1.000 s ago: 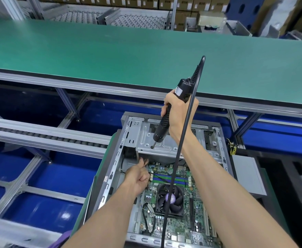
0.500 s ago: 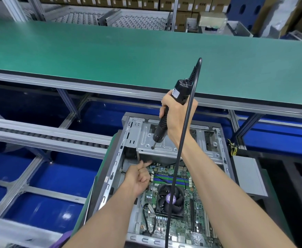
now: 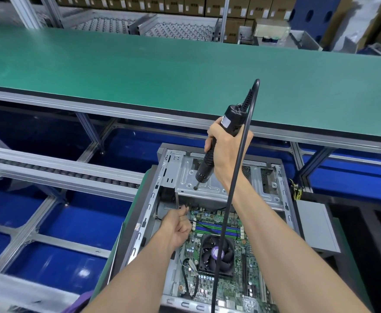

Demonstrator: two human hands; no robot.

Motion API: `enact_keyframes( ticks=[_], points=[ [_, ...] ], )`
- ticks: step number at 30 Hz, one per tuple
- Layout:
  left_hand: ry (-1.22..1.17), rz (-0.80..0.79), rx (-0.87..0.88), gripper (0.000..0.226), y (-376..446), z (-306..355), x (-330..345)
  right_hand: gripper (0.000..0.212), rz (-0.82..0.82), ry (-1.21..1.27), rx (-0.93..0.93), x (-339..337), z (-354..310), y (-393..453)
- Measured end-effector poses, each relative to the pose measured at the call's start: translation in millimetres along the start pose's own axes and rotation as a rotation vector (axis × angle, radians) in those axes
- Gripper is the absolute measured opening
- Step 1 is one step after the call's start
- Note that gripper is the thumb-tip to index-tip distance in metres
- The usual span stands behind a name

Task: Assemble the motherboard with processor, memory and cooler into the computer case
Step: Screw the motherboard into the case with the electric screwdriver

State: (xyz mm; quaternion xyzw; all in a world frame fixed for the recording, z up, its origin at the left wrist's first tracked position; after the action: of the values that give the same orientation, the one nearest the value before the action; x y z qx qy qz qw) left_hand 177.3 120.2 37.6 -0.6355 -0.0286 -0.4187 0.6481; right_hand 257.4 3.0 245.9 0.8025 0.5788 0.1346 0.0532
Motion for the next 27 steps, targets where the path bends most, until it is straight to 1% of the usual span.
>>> enact_keyframes(
  ticks=[4, 9, 11, 12, 15, 17, 18, 20, 25, 27],
  points=[
    [0.000, -0.029, -0.007, 0.032, 0.4, -0.8, 4.6, 0.009, -0.026, -0.027, -0.018, 1.2, -1.9, -1.6],
    [0.086, 0.006, 0.072, 0.026, 2.8, 1.2, 7.4, 0.011, -0.066, -0.036, -0.049, 5.4, -7.5, -4.2],
    [0.209, 0.059, 0.146, 0.024, 1.3, 2.7, 5.9, 0.009, -0.079, -0.048, -0.061, 7.0, -8.2, -4.7],
    [0.317, 0.107, 0.203, 0.025, 0.0, 3.4, 5.1, 0.007, -0.085, -0.059, -0.064, 7.7, -7.3, -5.0],
    [0.694, 0.265, 0.417, 0.029, -2.4, 6.4, 1.2, 0.022, -0.093, -0.120, -0.082, 10.3, -1.6, -8.3],
    [0.857, 0.281, 0.558, 0.029, -0.2, 8.5, -0.5, 0.022, -0.108, -0.156, -0.101, 14.0, 2.3, -11.6],
    [0.912, 0.276, 0.597, 0.025, 2.0, 9.4, -2.1, 0.019, -0.118, -0.171, -0.113, 16.2, 4.1, -13.3],
    [0.972, 0.269, 0.608, 0.019, 6.6, 10.5, -5.1, 0.015, -0.138, -0.210, -0.133, 19.7, 8.4, -15.3],
    [1.081, 0.255, 0.657, 0.036, 10.6, 13.7, -3.7, 0.015, -0.169, -0.281, -0.165, 22.5, 14.5, -21.6],
    [1.079, 0.242, 0.665, 0.037, 12.0, 13.5, -1.9, 0.014, -0.170, -0.283, -0.163, 21.9, 16.4, -23.0]
  ],
)
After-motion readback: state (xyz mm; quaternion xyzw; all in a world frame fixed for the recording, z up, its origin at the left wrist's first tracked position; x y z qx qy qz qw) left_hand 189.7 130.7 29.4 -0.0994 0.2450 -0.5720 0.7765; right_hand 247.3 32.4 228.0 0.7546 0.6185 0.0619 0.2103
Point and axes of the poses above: each hand's wrist, its own y-axis towards the middle knuckle, its own x-axis out of the palm, z = x × y, the point moved 3 cm from there along y, towards the middle knuckle, and after that the axes turned 9 degrees about -y, right-handed, at the moved point
